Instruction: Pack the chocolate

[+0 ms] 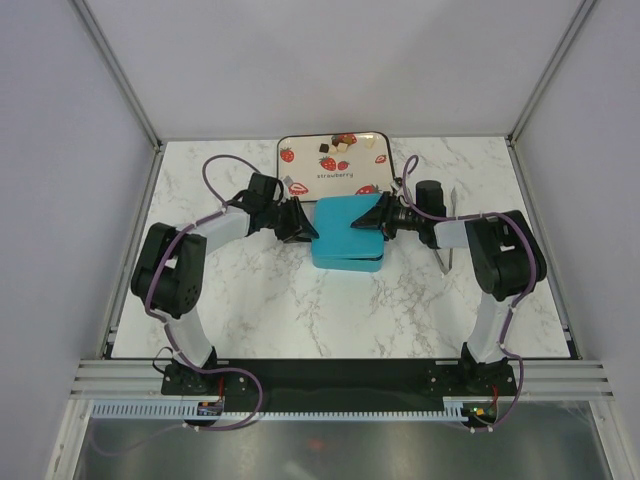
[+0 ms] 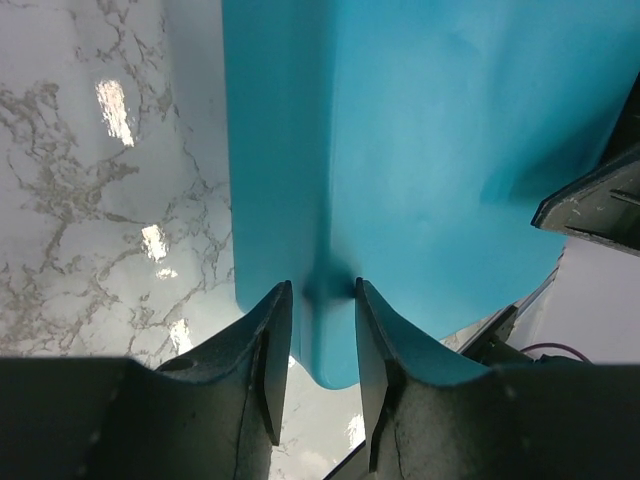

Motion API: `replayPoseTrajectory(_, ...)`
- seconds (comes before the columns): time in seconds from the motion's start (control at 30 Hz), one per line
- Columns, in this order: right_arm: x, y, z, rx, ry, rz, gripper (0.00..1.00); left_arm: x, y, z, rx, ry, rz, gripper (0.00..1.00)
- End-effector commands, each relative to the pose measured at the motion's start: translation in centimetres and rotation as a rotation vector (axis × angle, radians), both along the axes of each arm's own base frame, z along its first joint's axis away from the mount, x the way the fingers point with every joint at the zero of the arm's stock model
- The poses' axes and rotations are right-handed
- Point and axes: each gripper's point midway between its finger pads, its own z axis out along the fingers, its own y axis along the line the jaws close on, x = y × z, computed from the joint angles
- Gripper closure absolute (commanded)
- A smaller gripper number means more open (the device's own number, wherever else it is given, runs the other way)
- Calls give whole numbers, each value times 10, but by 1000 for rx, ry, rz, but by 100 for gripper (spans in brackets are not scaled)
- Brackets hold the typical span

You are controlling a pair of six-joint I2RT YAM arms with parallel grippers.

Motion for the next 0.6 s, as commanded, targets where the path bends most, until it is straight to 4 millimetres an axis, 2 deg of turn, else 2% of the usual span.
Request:
replayPoseTrajectory(0.0, 10, -11, 1, -65, -56, -33, 49, 18, -9, 15, -22, -70, 5, 62)
replayPoseTrajectory(0.27, 15, -13, 7, -96, -66, -50, 36, 18, -11, 1, -6, -42, 3, 64)
replayPoseTrajectory(0.57, 20, -23, 8, -165, -72, -80, 35, 16, -9, -6, 21, -29, 5, 64)
